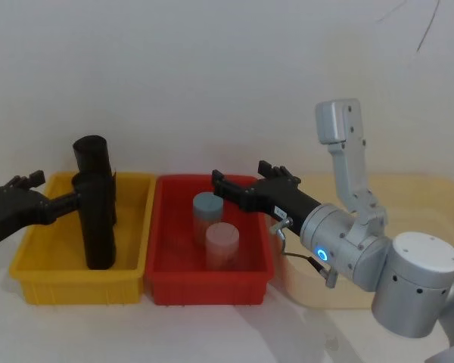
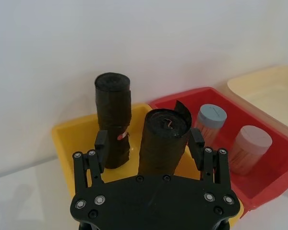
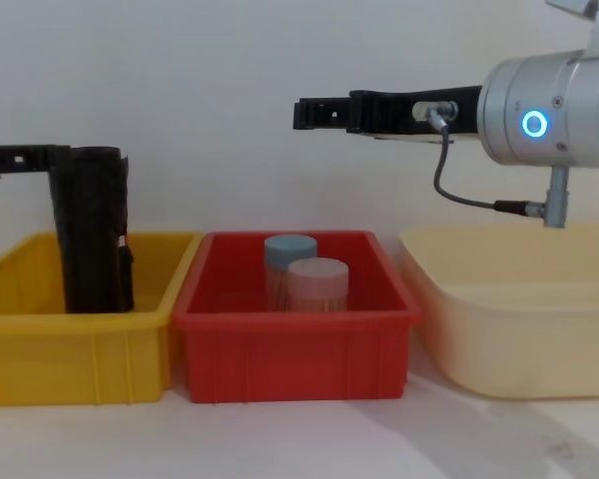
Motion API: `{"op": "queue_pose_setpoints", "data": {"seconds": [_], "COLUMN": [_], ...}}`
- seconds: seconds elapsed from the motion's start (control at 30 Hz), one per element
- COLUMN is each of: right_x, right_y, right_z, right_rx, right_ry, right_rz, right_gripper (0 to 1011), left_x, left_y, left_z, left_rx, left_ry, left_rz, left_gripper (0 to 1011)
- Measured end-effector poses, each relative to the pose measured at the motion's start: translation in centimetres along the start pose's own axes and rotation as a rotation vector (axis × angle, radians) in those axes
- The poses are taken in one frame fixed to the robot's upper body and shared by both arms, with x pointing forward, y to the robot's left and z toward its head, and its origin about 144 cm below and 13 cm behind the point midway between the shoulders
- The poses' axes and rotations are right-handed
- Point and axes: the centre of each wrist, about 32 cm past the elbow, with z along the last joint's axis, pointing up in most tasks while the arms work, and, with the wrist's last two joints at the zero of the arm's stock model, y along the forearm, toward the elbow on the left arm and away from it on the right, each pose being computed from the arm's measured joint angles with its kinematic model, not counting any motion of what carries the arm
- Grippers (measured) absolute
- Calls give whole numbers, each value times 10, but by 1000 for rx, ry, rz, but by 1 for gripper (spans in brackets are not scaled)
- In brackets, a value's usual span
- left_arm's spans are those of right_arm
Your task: Pick up the garbage bag with the one hand and transfer it to the other hand.
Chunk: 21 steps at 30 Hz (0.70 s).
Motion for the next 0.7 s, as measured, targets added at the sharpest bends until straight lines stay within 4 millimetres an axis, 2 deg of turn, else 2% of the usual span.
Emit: {"op": "queue_pose_setpoints", "data": {"seconds": [0.7], "right_x": [4], "right_y": [5], "right_z": [-3], "right_rx": [-37], "right_ry": [11], "right_rz": [4], "right_gripper": [999], "left_x": [15], "left_y": [-33], "left_z": [-2], "left_rx": [63], "left_ry": [-75], "left_rz": [-99], "left_gripper": [1001]}}
